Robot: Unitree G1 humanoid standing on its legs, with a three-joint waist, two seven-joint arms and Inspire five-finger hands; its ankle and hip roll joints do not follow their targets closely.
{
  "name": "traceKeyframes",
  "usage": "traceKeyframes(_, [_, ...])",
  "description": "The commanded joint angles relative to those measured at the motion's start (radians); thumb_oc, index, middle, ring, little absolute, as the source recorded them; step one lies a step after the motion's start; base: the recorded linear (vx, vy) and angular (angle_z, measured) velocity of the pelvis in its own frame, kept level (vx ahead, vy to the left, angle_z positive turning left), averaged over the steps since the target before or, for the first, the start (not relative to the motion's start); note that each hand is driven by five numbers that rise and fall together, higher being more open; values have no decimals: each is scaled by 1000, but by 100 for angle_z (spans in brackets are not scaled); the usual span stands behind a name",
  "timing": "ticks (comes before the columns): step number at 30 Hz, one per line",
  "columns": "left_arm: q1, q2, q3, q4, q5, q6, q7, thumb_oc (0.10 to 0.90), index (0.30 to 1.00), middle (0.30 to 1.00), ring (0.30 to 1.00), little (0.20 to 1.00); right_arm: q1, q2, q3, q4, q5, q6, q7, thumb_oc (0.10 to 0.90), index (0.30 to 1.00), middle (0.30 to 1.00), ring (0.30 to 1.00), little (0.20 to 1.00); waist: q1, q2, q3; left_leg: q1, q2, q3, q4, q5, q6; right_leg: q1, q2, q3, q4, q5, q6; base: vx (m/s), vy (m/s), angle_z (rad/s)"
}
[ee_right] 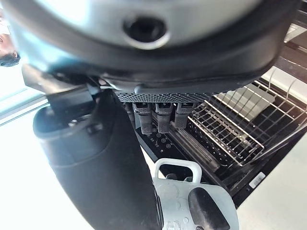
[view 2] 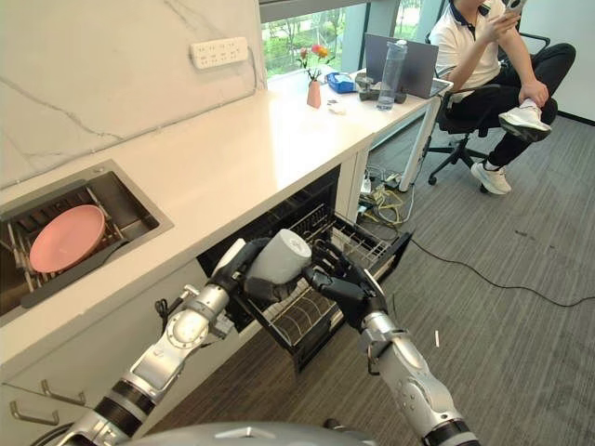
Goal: Place the dishes in the dishwasher.
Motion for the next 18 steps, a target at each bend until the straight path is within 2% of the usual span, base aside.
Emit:
traceKeyframes(1, [-201, -17, -32, -38, -92, -90, -41, 400, 300, 300, 300, 300, -140, -4, -58, -80, 60, -52, 69, 800, 900, 900, 900, 900, 17, -8, 7, -11, 1, -4, 39, -13, -22, -19, -31, -53, 17, -90, 59, 3, 7, 7])
traceKeyframes(6, [-213, -19, -62, -41, -171, -75, -96, 400, 300, 300, 300, 300, -180, -14, -37, -80, 91, -30, 98, 800, 900, 900, 900, 900, 25, -11, 11, -16, -9, -14, 39, -20, -20, -20, -37, -59, 17, -86, 61, 1, 10, 9])
traceKeyframes(12, [-237, -12, -87, -45, -176, -67, -137, 400, 300, 300, 300, 300, -227, -34, 16, -119, 116, 1, 148, 800, 900, 900, 900, 900, 34, -18, 11, -15, -19, -22, 34, -25, -17, -20, -46, -64, 17, -82, 65, 0, 0, 0])
traceKeyframes(18, [-268, -33, -125, -2, -143, -64, -139, 400, 300, 300, 300, 300, -322, -12, 99, -155, 140, 9, 164, 800, 900, 900, 900, 900, 47, -26, 14, -14, -30, -26, 34, -33, -10, -19, -54, -65, 17, -77, 67, 2, 2, 1])
